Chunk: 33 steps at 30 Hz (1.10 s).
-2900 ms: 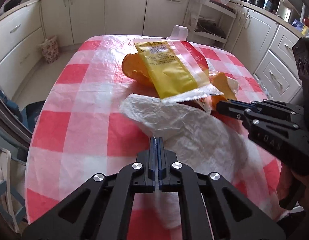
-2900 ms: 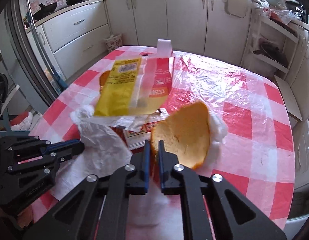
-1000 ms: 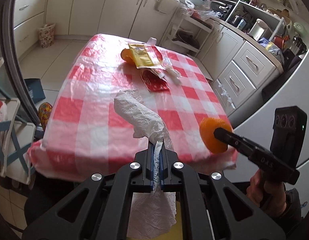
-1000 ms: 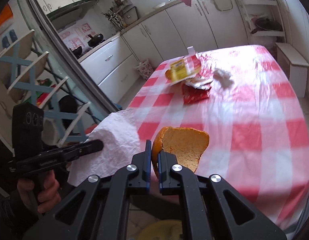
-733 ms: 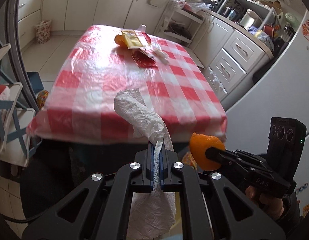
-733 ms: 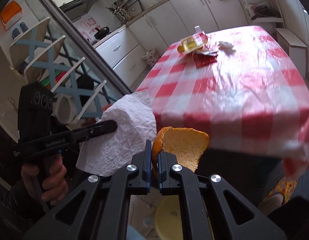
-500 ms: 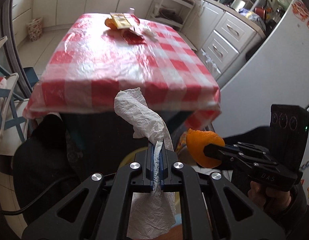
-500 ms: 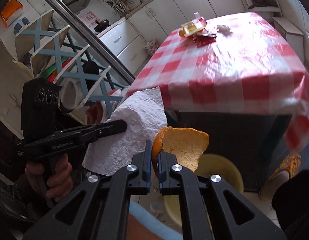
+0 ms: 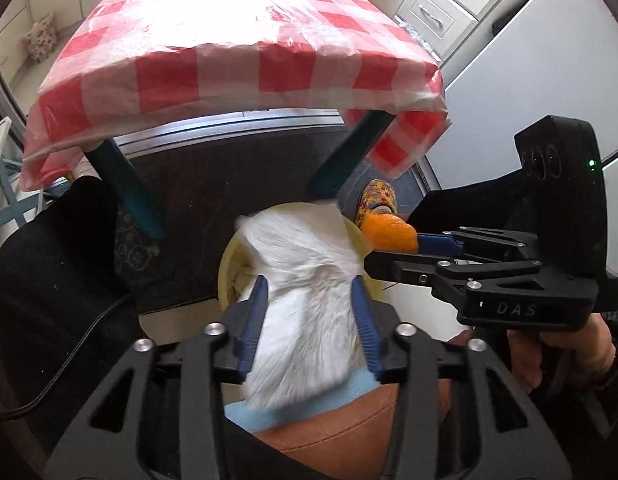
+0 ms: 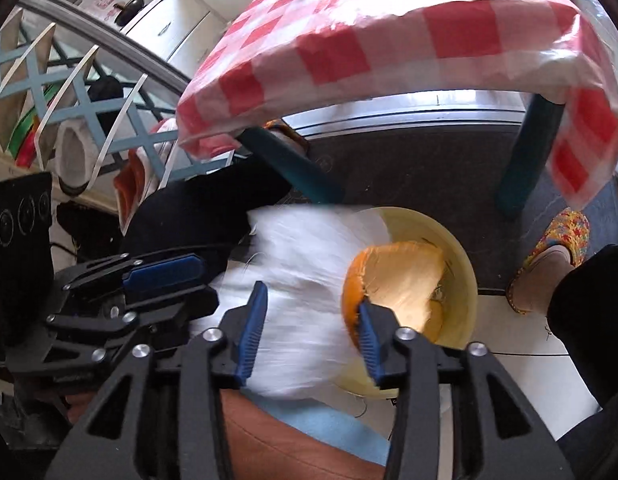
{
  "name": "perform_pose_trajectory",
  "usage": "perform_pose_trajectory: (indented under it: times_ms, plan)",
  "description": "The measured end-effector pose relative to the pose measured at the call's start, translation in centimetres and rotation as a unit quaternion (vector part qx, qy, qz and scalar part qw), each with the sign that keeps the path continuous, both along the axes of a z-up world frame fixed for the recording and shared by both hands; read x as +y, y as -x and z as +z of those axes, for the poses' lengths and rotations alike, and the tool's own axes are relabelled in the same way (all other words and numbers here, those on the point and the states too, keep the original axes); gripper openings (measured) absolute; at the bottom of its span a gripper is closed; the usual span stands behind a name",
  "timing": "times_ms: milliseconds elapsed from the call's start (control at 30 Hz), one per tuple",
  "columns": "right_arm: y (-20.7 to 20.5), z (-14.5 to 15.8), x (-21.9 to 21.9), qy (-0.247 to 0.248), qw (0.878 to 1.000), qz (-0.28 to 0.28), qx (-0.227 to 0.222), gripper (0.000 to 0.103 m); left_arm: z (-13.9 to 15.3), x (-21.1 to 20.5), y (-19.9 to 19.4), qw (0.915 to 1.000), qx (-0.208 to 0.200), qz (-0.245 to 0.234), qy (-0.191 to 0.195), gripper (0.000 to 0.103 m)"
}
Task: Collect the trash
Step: 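Carry the peel and napkin over the yellow bucket and open both grippers, then move both grippers back over the checked table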
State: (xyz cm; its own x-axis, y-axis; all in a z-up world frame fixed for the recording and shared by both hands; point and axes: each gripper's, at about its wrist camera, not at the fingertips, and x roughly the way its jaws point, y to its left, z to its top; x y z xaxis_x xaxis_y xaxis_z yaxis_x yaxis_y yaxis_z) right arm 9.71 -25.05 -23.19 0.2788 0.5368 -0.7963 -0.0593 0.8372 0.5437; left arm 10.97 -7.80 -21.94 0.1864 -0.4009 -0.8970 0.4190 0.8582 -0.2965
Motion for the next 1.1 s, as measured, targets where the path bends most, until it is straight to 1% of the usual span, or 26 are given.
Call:
perform_pose_trajectory:
  times_ms: [100, 133, 200, 233, 300, 333, 400, 500, 633, 767, 1100]
  plan:
    - [-0.2, -0.3, 0.1, 0.000, 1.000, 0.002, 0.005, 0.045, 0.0, 0.2, -0.2, 1.0000, 0.000, 0.005, 0.002, 0.043]
    - [-0.2, -0.4, 0.4, -0.003, 1.000, 0.009, 0.010, 0.045, 0.1, 0.1, -0.3, 1.0000, 0.000, 0.008, 0.002, 0.044]
    - [-0.1, -1.1, 1.0, -0.013, 0.999, 0.034, 0.029, 0.049, 0.2, 0.3, -0.3, 0.9999, -0.001, 0.013, 0.005, 0.047]
    - [0.1, -1.4, 1.4, -0.009, 0.998, 0.046, 0.034, 0.051, 0.3, 0.4, -0.4, 0.9999, -0.002, 0.015, 0.006, 0.048]
    - [0.1, -1.7, 2.1, 0.016, 0.997, 0.059, 0.040, 0.054, 0.5, 0.4, -0.5, 0.9998, -0.003, 0.018, 0.009, 0.049]
    - [0.0, -2.0, 2.3, 0.031, 0.997, 0.057, 0.046, 0.055, 0.5, 0.4, -0.5, 0.9998, -0.004, 0.020, 0.010, 0.049]
    - [-0.1, -2.1, 1.9, 0.036, 0.997, 0.044, 0.050, 0.055, 0.5, 0.5, -0.4, 0.9997, -0.004, 0.022, 0.012, 0.050]
    - [-0.1, -1.4, 0.6, 0.017, 0.999, 0.016, 0.032, 0.056, 0.6, 0.7, -0.5, 0.9995, -0.005, 0.027, 0.016, 0.051]
    - [0.0, -0.5, -0.1, 0.000, 1.000, 0.001, 0.007, 0.058, 0.9, 0.6, -0.4, 0.9993, -0.012, 0.031, 0.019, 0.051]
    - [-0.2, -0.4, -0.2, -0.006, 1.000, -0.012, 0.002, 0.060, 1.5, 0.6, -0.1, 0.9989, -0.033, 0.033, 0.012, 0.052]
    - [0.0, 0.0, -0.9, -0.018, 0.999, -0.033, -0.012, 0.060, 3.0, 0.1, 0.3, 0.9943, -0.095, 0.037, -0.030, 0.059]
